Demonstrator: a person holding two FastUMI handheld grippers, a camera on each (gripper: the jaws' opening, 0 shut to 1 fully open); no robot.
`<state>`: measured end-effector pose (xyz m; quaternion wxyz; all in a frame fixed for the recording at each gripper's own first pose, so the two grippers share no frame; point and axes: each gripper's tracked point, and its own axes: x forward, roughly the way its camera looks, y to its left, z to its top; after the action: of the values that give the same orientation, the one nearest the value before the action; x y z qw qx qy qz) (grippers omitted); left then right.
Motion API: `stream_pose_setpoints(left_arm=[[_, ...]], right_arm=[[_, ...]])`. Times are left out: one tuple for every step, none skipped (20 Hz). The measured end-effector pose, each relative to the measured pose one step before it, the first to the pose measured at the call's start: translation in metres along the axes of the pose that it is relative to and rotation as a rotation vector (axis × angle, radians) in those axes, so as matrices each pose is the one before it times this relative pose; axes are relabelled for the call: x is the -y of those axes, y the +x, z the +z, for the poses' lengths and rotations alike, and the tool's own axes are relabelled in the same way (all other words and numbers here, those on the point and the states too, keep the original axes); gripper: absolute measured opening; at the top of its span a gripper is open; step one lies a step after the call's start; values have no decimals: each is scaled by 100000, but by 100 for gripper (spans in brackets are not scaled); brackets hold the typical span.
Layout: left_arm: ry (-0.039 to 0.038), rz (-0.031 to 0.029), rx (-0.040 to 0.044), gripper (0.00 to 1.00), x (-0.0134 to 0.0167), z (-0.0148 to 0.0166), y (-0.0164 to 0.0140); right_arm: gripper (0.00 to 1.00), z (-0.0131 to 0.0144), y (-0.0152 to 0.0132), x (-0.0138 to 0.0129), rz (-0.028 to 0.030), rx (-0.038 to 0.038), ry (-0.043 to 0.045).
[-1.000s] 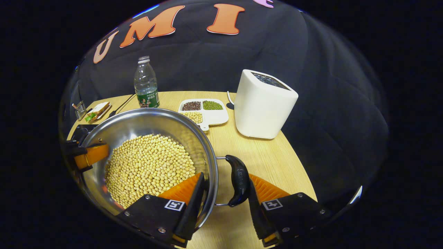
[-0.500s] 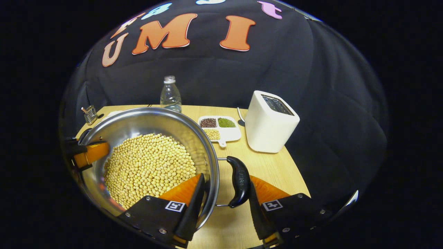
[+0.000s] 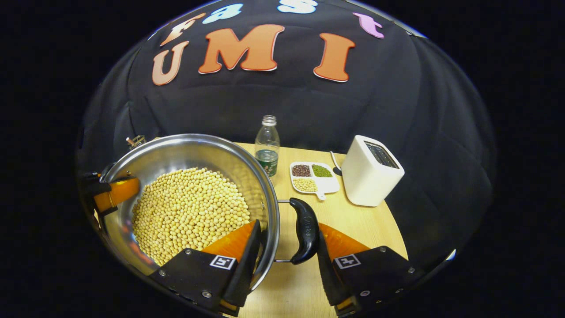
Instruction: First push the handle of the pot to place it horizontally, then grasp the pot with both hands and set it on the induction cooktop.
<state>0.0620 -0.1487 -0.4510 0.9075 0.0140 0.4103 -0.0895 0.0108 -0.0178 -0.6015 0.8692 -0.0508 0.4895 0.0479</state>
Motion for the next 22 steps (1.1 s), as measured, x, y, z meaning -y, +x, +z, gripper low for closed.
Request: stream_pose_setpoints(left_arm=[[-1114, 928, 450, 72, -880, 195, -318], [-767, 1069, 485, 72, -1024, 48, -265], [-337, 1262, 242, 72, -946, -64, -333], [47, 1204, 249, 72, -899, 69, -327], [-343, 1101, 176, 69, -908, 56, -74], [-429, 955, -288, 69, -868, 28, -99], [-477, 995, 110, 69, -740, -89, -71], [-51, 983, 358, 69, -789, 146, -90], [-207, 1138, 348, 69, -952, 97, -162], [-205, 865, 434, 72, -725, 101, -57], [-739, 1006, 275, 72, -734, 12, -55], [-314, 636, 358, 72, -649, 188, 150], [-324, 722, 86, 72, -614, -57, 43], [-87, 421, 151, 72, -523, 115, 122], [-172, 494, -127, 72, -528, -259, 127], [-472, 304, -122, 72, -545, -38, 217], [-107, 412, -405, 69, -300, -183, 114], [-546, 277, -489, 69, -170, -337, 160], [-273, 274, -950, 69, -404, -416, 438], [-835, 417, -802, 72, -392, -440, 455], [-111, 266, -884, 72, -584, -584, 608], [-244, 274, -459, 72, -375, -260, 433]], right_arm=[[67, 196, 67, 8, 824, 1090, -596], [66, -67, 84, 52, 905, 246, 135], [67, -138, 70, 145, 914, -122, -255], [66, -33, 335, -13, 866, 117, -388], [66, -61, 79, 74, 891, -143, -368], [67, 75, 317, -21, 999, 9, 190], [67, -194, 238, -18, 929, -263, -248], [67, 19, 270, -18, 677, 181, -299], [67, -162, 286, -74, 656, 30, -734], [66, 115, 163, 124, 613, -22, -100], [67, 195, 26, 78, 706, 210, 51], [67, 141, 72, 154, 454, 82, 56], [67, 124, -3, 100, 417, 338, -572], [66, 199, 8, 310, 281, -18, -327], [66, 58, -32, -35, 438, 104, -341], [66, -89, 156, 41, 410, -428, 75], [66, -82, 174, -147, 387, -532, 3], [66, 21, 91, 117, 152, -710, -270], [67, 188, -87, -34, 76, -632, -168], [67, 129, 129, -58, 190, -1022, -7], [67, 120, -22, -1, 204, -897, -261], [67, 138, 48, 63, 230, -661, -211]])
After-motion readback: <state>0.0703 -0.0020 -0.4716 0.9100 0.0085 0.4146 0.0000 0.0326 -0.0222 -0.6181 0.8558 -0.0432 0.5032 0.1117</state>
